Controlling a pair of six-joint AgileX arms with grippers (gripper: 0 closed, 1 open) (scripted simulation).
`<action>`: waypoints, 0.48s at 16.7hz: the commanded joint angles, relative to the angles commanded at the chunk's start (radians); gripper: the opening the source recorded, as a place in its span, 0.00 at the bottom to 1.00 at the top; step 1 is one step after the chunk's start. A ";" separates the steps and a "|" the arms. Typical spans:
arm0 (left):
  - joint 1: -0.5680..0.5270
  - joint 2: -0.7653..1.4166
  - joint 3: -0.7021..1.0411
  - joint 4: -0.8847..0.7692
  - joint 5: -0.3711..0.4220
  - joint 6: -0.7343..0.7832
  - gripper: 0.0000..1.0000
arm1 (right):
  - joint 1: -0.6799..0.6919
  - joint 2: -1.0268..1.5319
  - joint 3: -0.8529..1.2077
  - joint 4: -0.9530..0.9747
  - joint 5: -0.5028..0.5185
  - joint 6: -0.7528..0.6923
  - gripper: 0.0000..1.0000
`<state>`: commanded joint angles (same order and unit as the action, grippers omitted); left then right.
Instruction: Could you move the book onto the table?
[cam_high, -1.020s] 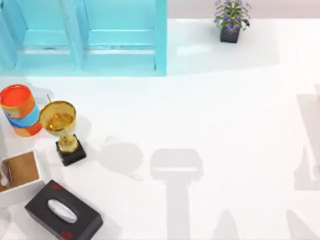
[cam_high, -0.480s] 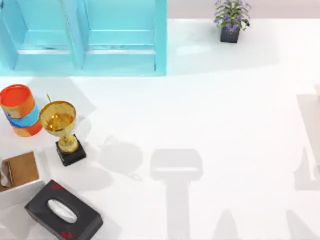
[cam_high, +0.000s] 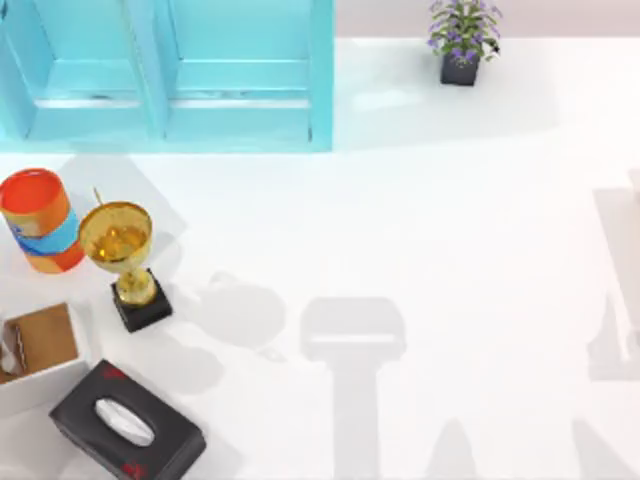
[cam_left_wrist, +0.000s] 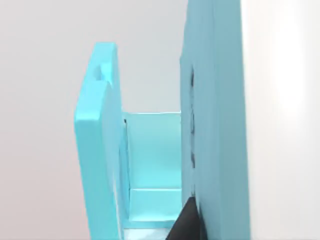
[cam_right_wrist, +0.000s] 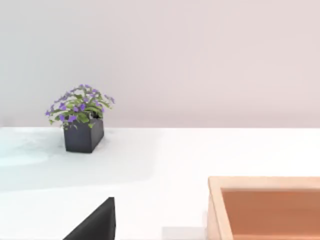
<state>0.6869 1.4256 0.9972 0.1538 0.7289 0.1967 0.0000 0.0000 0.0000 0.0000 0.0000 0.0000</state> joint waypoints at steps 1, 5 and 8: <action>-0.015 0.000 0.003 0.006 -0.012 -0.015 0.00 | 0.000 0.000 0.000 0.000 0.000 0.000 1.00; -0.154 -0.006 0.038 0.070 -0.113 -0.144 0.00 | 0.000 0.000 0.000 0.000 0.000 0.000 1.00; -0.326 -0.017 0.088 0.154 -0.236 -0.302 0.00 | 0.000 0.000 0.000 0.000 0.000 0.000 1.00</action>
<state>0.3609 1.4082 1.0850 0.3077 0.4925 -0.1053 0.0000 0.0000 0.0000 0.0000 0.0000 0.0000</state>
